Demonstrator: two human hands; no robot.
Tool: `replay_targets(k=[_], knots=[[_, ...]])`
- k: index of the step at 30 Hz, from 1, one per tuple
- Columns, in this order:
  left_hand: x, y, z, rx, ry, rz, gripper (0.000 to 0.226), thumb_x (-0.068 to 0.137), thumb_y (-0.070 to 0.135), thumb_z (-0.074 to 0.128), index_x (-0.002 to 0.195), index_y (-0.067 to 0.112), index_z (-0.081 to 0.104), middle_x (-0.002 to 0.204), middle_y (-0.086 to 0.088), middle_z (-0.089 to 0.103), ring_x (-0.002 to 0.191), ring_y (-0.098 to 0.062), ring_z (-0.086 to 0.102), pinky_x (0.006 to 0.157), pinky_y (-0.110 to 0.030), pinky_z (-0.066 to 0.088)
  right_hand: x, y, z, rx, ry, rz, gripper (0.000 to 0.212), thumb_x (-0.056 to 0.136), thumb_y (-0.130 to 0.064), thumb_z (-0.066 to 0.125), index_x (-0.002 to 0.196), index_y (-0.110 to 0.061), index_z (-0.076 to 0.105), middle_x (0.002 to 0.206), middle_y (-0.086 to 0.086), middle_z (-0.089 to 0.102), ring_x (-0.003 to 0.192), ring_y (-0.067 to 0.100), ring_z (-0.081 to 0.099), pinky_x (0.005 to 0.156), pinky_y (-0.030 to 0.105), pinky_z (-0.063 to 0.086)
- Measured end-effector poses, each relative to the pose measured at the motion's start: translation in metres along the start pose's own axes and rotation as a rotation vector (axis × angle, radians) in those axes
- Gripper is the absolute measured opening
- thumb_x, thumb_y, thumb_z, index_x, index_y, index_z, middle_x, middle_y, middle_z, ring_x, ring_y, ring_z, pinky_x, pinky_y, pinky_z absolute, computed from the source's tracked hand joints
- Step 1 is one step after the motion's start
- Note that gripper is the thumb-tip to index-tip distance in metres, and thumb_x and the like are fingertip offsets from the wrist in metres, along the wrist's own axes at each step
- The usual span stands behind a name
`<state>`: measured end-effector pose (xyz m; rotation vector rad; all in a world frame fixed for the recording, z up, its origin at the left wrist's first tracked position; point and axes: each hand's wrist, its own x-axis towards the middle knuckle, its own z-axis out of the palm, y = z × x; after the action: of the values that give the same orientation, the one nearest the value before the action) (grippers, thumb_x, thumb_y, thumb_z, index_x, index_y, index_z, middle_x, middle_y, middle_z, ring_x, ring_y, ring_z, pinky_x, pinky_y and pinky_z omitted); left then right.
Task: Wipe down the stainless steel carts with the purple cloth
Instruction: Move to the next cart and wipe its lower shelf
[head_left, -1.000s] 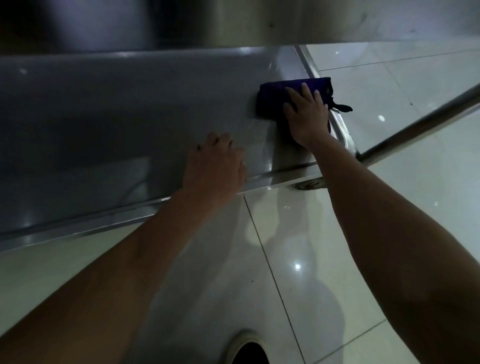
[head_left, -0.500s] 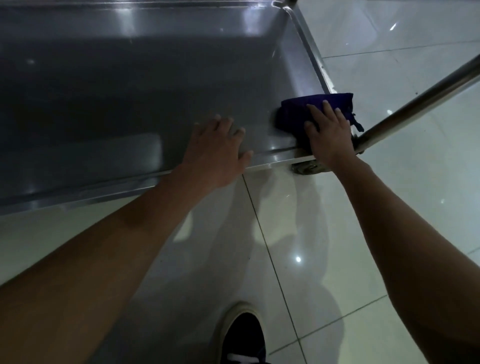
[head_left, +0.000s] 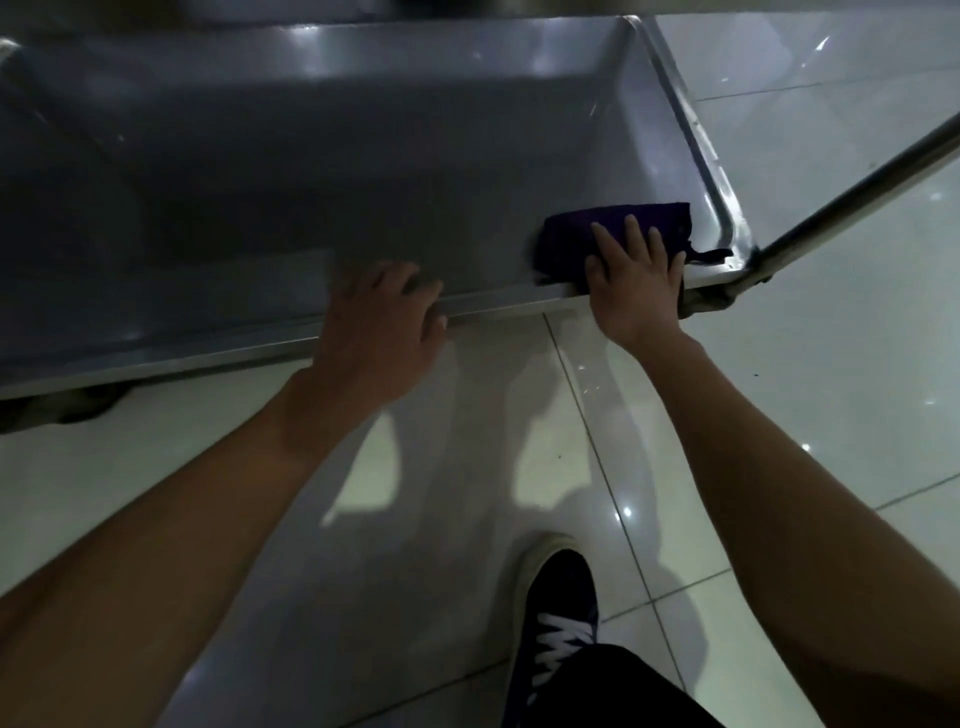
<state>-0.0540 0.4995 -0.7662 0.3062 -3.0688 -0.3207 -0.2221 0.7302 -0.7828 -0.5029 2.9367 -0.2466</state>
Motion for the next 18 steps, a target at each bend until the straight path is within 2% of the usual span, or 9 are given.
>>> replay_targets(k=[6, 11, 18], knots=[[-0.057, -0.064, -0.013, 0.082, -0.083, -0.076, 0.047, 0.095, 0.039, 0.048, 0.138, 0.023, 0.056, 0.144, -0.005, 0.049, 0.133, -0.028, 0.044, 0.109, -0.047, 0.038, -0.027, -0.092, 0.028, -0.036, 0.002, -0.075, 0.052, 0.106, -0.043, 0.023, 0.157, -0.035, 0.019, 0.168, 0.006, 0.008, 0.154, 0.033, 0.001, 0.121, 0.057, -0.004], [-0.100, -0.096, -0.029, 0.130, -0.110, -0.162, 0.044, 0.090, 0.034, 0.052, 0.132, 0.021, 0.054, 0.135, -0.005, 0.052, 0.125, -0.032, 0.049, 0.097, -0.046, 0.044, -0.048, -0.156, 0.042, -0.033, -0.047, -0.178, 0.053, 0.106, -0.043, 0.022, 0.158, -0.032, 0.019, 0.168, 0.008, 0.006, 0.153, 0.035, -0.001, 0.120, 0.059, -0.004], [-0.128, -0.119, -0.070, 0.109, -0.180, -0.220, 0.044, 0.093, 0.035, 0.052, 0.135, 0.022, 0.055, 0.142, -0.003, 0.049, 0.133, -0.029, 0.045, 0.106, -0.047, 0.040, -0.058, -0.191, 0.023, -0.054, -0.230, -0.181, 0.056, 0.105, -0.041, 0.030, 0.158, -0.028, 0.016, 0.168, 0.008, 0.001, 0.153, 0.037, -0.002, 0.120, 0.062, 0.002]])
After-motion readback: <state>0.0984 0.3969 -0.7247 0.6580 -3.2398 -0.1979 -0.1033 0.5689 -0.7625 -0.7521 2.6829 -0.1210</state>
